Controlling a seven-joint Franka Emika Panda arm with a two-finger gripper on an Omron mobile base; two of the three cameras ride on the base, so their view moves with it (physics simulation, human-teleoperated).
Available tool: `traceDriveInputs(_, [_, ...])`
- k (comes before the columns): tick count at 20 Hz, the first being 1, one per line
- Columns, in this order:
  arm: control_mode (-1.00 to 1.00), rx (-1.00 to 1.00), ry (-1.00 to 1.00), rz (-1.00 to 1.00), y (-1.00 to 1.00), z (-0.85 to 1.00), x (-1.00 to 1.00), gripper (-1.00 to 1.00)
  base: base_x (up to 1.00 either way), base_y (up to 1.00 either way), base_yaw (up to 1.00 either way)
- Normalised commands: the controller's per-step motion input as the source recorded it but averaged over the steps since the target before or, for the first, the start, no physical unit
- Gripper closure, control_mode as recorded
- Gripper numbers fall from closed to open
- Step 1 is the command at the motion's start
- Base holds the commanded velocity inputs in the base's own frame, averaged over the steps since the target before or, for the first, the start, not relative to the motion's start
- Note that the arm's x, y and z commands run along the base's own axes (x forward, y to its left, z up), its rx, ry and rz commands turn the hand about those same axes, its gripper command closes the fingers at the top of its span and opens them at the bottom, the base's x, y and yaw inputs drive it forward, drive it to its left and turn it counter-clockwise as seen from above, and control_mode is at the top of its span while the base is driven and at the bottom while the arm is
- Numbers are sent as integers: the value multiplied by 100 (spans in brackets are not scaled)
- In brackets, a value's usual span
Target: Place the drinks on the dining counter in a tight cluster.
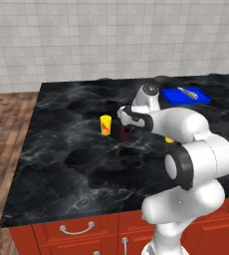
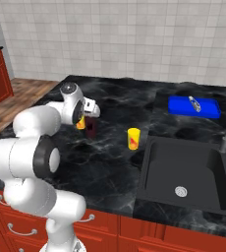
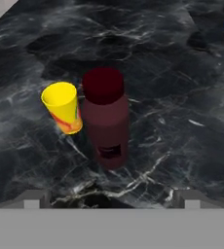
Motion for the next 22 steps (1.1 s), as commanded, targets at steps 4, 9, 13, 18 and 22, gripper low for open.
traceDriveInputs(4, [-100,0,0,-2,0,2,-61,-100,0,0,0])
traceDriveInputs(9, [-100,0,0,0,0,0,-63,-100,0,0,0])
traceDriveInputs(13, [-100,0,0,0,0,1,-58,-100,0,0,0])
traceDriveInputs(18, [-100,0,0,0,0,1,-59,-100,0,0,0])
traceDriveInputs(22, [-100,0,0,0,0,0,-62,-100,0,0,0])
